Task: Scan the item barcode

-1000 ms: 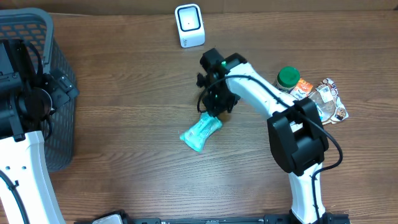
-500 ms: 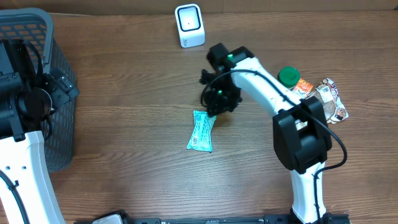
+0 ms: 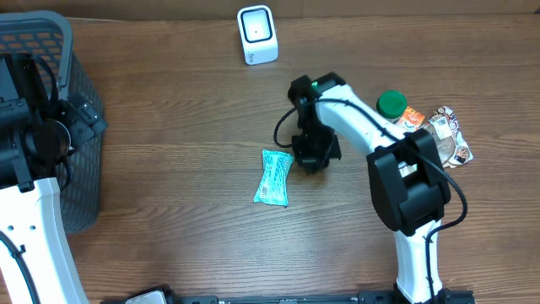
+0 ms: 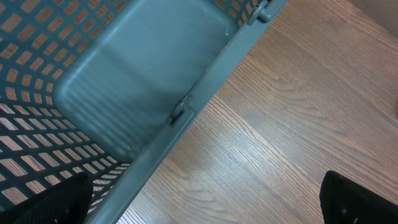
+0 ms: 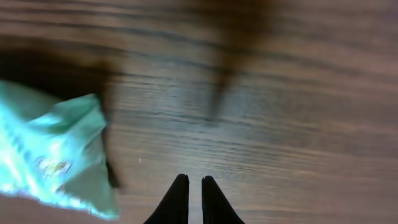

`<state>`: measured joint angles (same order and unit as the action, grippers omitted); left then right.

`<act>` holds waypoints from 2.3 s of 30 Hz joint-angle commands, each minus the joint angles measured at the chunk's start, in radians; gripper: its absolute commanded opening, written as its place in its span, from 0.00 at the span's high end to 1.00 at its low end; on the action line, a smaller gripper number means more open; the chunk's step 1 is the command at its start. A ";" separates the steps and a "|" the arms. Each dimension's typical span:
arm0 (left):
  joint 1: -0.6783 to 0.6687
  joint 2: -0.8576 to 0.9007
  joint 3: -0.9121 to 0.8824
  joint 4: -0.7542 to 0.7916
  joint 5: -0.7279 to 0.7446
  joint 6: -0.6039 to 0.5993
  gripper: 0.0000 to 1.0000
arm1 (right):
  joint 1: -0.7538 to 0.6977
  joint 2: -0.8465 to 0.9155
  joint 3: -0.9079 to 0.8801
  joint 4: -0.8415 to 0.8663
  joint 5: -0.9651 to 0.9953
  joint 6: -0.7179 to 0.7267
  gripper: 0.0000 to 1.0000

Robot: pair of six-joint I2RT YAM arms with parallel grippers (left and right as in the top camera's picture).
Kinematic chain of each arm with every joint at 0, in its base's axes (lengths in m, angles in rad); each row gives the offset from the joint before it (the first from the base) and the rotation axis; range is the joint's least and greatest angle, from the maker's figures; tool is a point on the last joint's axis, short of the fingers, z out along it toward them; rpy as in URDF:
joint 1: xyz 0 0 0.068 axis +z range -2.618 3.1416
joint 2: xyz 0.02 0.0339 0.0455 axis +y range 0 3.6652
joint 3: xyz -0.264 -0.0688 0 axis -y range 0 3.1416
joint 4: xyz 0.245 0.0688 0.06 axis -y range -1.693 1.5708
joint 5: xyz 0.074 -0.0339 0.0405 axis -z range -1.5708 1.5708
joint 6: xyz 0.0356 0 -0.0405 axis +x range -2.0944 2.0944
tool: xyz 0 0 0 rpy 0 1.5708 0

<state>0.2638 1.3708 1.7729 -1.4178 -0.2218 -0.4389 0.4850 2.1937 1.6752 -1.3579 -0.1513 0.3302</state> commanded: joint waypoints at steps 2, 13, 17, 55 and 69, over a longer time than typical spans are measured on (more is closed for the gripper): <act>0.004 0.003 0.014 0.001 -0.014 -0.003 0.00 | 0.072 -0.040 -0.020 0.042 0.043 0.183 0.91; 0.004 0.003 0.014 0.001 -0.014 -0.003 0.01 | 0.214 -0.040 -0.018 0.139 -0.042 0.276 0.91; 0.004 0.003 0.014 0.001 -0.014 -0.003 0.00 | 0.209 -0.040 0.008 0.145 -0.138 0.232 0.92; 0.004 0.003 0.014 0.001 -0.014 -0.003 0.00 | 0.014 -0.084 0.069 0.319 -0.399 -0.334 0.24; 0.004 0.003 0.014 0.001 -0.014 -0.003 0.01 | 0.024 0.013 -0.038 0.445 -0.539 -0.391 0.23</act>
<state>0.2638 1.3708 1.7729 -1.4181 -0.2218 -0.4389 0.4973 2.1803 1.6470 -0.9279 -0.6415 -0.0402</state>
